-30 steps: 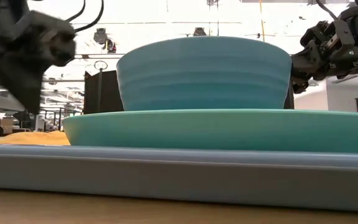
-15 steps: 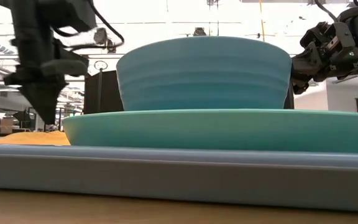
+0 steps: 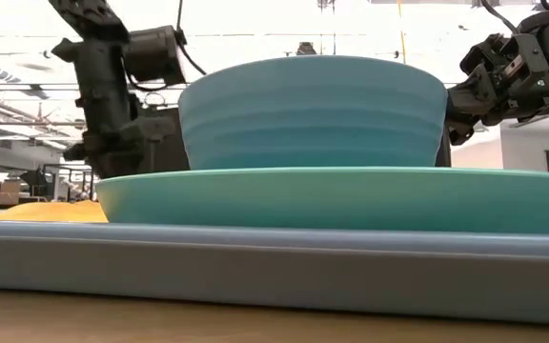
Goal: Set up tray
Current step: Adjust the blue serving tray
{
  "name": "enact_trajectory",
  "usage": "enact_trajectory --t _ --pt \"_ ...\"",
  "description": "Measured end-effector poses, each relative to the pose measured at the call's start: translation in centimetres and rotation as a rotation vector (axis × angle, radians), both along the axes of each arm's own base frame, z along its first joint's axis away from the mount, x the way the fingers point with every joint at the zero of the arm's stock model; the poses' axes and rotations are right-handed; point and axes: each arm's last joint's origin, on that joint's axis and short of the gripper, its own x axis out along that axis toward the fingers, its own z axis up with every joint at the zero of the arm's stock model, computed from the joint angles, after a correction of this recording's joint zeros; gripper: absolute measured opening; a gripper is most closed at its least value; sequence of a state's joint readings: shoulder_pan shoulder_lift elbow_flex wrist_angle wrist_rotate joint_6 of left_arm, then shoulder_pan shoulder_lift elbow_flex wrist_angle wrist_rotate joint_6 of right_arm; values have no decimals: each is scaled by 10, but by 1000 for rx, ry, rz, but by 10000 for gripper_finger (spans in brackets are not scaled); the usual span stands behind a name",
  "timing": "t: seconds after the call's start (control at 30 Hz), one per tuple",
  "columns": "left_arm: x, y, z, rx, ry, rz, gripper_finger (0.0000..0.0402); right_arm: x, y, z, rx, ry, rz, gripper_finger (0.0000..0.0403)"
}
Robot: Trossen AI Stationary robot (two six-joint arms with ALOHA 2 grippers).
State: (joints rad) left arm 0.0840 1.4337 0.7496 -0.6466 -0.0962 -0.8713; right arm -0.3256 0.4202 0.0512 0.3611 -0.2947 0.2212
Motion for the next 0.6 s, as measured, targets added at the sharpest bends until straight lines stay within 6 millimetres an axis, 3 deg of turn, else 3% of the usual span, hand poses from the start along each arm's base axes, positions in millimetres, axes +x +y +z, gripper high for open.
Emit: enact_trajectory --t 0.27,0.4,0.6 --pt "8 2 -30 -31 129 0 0 0 0 0 -6 -2 0 68" --pt "7 2 -33 -32 152 149 0 0 0 0 -5 0 0 68" --pt "5 -15 -34 38 137 328 0 0 0 0 -28 1 2 68"
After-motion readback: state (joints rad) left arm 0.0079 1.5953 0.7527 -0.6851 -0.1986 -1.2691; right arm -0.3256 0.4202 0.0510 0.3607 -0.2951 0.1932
